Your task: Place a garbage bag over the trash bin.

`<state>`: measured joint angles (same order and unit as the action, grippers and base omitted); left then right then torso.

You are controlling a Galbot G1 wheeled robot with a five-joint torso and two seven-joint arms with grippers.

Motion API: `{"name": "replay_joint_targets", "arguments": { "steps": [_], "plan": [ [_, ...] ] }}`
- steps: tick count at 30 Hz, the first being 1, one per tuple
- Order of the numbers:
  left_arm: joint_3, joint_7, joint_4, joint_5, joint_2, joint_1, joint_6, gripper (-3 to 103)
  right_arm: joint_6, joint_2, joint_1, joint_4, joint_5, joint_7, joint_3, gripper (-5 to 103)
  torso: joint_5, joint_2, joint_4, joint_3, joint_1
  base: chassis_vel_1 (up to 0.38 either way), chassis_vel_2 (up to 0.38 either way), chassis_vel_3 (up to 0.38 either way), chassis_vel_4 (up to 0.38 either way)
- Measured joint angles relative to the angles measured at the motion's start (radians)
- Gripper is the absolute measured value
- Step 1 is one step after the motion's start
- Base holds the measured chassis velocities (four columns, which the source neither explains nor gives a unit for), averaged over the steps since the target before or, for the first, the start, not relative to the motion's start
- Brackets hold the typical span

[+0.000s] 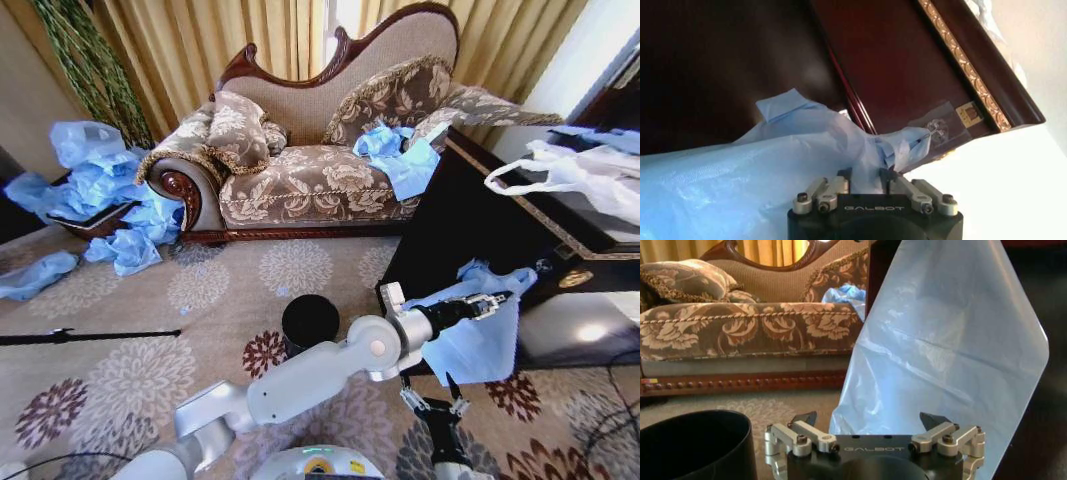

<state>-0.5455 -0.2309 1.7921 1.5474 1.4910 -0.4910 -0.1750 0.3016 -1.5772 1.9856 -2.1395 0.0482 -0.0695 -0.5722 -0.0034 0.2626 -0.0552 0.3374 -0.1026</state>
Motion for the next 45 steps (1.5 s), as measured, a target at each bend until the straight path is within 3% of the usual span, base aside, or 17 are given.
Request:
{"name": "replay_joint_targets", "arguments": {
  "steps": [1,4,9,15,20,28,32,45],
  "plan": [
    [0.000,0.000,0.001,0.000,-0.001,-0.002,0.000,28,0.000,0.000,0.000,0.000,0.000,-0.001,0.000,100,0.0000,0.000,0.0001,0.000,0.000,0.000,0.000,0.000,0.000],
    [0.001,0.004,0.004,-0.005,-0.005,-0.013,0.004,11,0.000,0.001,-0.001,0.000,0.001,-0.006,0.000,100,0.0000,0.000,0.0000,0.000,0.000,0.000,0.000,0.000,0.000],
    [0.005,0.011,0.021,-0.013,-0.016,-0.025,0.008,1,0.000,0.002,-0.001,-0.002,0.007,-0.011,-0.004,100,-0.0001,0.000,0.0000,0.000,0.000,0.000,0.000,0.000,0.000],
    [0.020,0.000,0.020,-0.022,-0.015,-0.032,0.016,0,0.000,0.002,-0.004,-0.002,0.016,-0.017,-0.008,100,-0.0001,0.000,-0.0001,0.000,0.000,0.000,0.000,0.000,0.000],
    [0.040,-0.064,0.013,-0.025,-0.029,-0.051,0.007,0,0.018,0.010,-0.002,-0.009,0.044,-0.004,-0.016,100,0.0000,0.000,-0.0001,0.000,0.000,0.000,0.000,0.000,0.000],
    [0.077,-0.105,0.026,-0.038,-0.093,-0.116,-0.010,0,0.178,0.030,0.024,-0.085,0.185,0.056,-0.043,100,-0.0001,0.000,0.0000,0.000,0.000,0.000,0.000,0.000,0.000],
    [0.095,-0.116,0.047,-0.045,-0.127,-0.147,-0.017,0,0.207,0.026,0.050,-0.156,0.203,0.083,-0.035,100,-0.0003,0.000,-0.0001,0.000,0.000,0.000,0.000,0.000,0.000],
    [0.210,-0.160,0.164,-0.059,-0.232,-0.305,-0.027,0,0.155,0.029,0.122,-0.364,0.214,0.055,-0.029,100,-0.0005,0.000,-0.0002,0.000,0.000,0.000,0.000,0.000,0.000]
  ]
}}
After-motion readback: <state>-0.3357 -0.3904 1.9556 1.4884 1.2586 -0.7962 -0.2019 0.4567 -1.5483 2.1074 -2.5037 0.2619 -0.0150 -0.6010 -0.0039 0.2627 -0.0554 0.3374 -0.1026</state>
